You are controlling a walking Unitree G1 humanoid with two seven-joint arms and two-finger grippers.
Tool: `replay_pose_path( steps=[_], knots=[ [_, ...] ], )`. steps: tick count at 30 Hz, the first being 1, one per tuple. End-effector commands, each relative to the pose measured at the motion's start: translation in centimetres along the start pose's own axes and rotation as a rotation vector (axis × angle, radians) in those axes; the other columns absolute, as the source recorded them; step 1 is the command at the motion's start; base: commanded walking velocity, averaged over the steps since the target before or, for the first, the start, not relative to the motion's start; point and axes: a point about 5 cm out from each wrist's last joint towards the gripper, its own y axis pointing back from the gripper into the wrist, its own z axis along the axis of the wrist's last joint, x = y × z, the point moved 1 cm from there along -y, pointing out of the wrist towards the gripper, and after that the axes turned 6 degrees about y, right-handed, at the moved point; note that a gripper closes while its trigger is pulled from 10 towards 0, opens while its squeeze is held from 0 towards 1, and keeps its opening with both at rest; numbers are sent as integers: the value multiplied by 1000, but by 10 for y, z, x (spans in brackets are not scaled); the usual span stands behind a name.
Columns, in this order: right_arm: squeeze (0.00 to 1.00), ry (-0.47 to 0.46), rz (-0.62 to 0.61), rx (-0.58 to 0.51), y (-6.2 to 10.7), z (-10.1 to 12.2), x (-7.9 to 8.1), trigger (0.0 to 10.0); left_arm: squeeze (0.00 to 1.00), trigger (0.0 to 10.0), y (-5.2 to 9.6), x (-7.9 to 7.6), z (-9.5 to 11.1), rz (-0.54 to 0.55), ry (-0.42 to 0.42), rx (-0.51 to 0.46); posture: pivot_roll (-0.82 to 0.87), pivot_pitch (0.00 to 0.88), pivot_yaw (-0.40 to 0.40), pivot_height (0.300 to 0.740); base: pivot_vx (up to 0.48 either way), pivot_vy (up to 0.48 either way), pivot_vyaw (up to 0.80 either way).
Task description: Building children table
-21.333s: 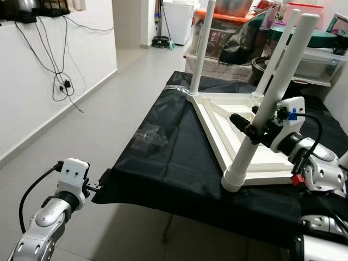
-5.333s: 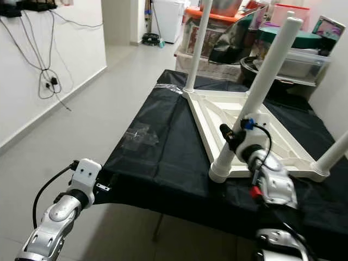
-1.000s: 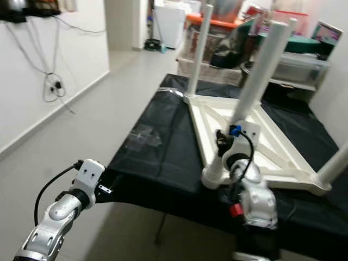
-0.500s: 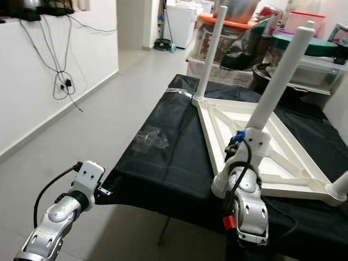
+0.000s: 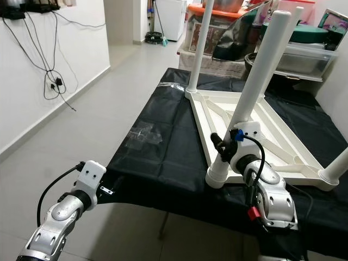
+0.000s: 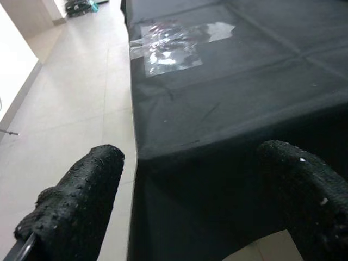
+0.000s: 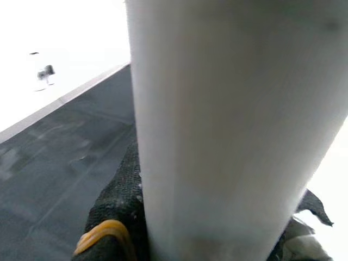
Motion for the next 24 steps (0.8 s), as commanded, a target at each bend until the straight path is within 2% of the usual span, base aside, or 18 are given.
replay_pose_path(
  steps=[1,2,3,5,8,9,10,11,14,15,16,17,18,19,20,21,23,24],
  knots=[
    [0,-69,-392,135,11,-28,-27,0,0,10000,2,0,-3,-5,-8,13,77,0,-107,740,0,0,0],
    [0,-69,-392,135,11,-28,-27,0,0,10000,2,0,-3,-5,-8,13,77,0,-107,740,0,0,0],
    [0,-114,-519,164,19,-35,-30,0,0,10000,2,1,-3,-6,-12,13,80,0,-105,740,0,0,0],
    [0,-136,-609,192,31,-43,-23,0,0,10000,2,3,-1,-6,-19,9,94,0,-104,740,0,0,0],
    [0,-123,-447,193,35,-44,21,0,0,10000,1,8,2,5,-24,4,95,0,-100,740,0,0,0],
    [0,-121,-409,205,35,-44,29,0,0,10000,0,8,2,5,-24,4,95,0,-100,740,0,0,0],
    [0,-121,-409,205,35,-44,29,0,0,10000,0,8,2,5,-24,4,95,0,-100,740,0,0,0],
    [0,-102,-354,189,32,-41,35,10000,0,10000,0,7,2,4,-24,3,95,0,-104,740,0,0,0],
    [0,-78,-291,140,28,-35,41,10000,0,10000,0,6,2,2,-24,2,98,0,-106,740,0,0,0],
    [0,-59,-288,94,26,-28,36,10000,0,10000,0,5,2,2,-23,1,98,0,-108,740,0,0,0],
    [0,-59,-288,94,26,-28,36,10000,0,10000,0,5,2,2,-23,1,98,0,-108,740,0,0,0],
    [1000,-40,-279,52,22,-20,26,10000,0,10000,0,5,2,2,-21,1,102,0,-112,740,0,0,0],
    [1000,-12,-264,20,19,-13,17,10000,0,10000,0,5,2,3,-20,1,102,0,-112,740,0,0,0],
    [1000,-12,-264,20,19,-13,17,10000,0,10000,0,5,2,3,-20,1,102,0,-112,740,0,0,0],
    [576,1,-209,4,13,-6,10,10000,0,10000,1,6,1,5,-20,2,101,0,-114,740,0,0,0],
    [0,7,-154,-6,9,0,4,10000,0,10000,1,7,1,7,-17,3,99,0,-114,740,0,0,0],
    [0,19,-36,-17,4,6,-6,10000,0,10000,1,7,1,7,-14,4,93,0,-120,740,0,0,0],
    [0,19,-36,-17,4,6,-6,10000,0,10000,1,7,1,7,-14,4,93,0,-120,740,0,0,0]
  ],
)
